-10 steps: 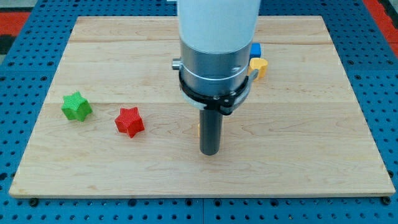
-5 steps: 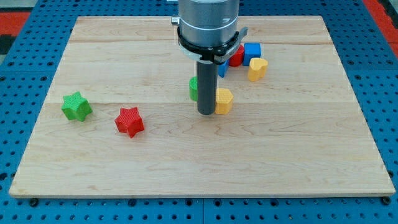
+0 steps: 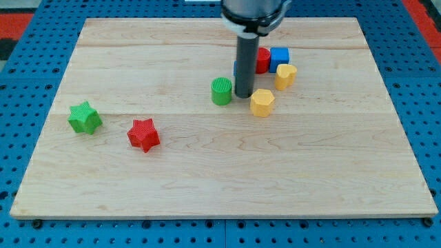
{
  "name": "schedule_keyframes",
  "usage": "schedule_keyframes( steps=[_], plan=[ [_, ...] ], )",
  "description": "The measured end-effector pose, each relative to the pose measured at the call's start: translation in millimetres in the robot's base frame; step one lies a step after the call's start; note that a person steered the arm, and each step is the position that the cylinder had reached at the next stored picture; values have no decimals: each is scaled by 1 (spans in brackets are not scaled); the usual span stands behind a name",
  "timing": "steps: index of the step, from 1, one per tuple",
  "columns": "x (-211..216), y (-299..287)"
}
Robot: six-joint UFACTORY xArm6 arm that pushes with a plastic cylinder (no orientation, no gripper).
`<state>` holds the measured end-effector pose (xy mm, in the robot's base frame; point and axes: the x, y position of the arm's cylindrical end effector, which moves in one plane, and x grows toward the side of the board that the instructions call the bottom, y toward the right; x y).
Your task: Push yellow hexagon closer to yellow heart
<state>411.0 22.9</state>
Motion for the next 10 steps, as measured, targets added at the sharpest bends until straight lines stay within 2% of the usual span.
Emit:
schedule_keyframes(
  steps=[1, 2, 4, 8, 9, 10],
  plan=[
    [37, -38],
    [51, -39],
    [37, 13],
    [1, 57],
    [0, 57],
    [13, 31]
  ],
)
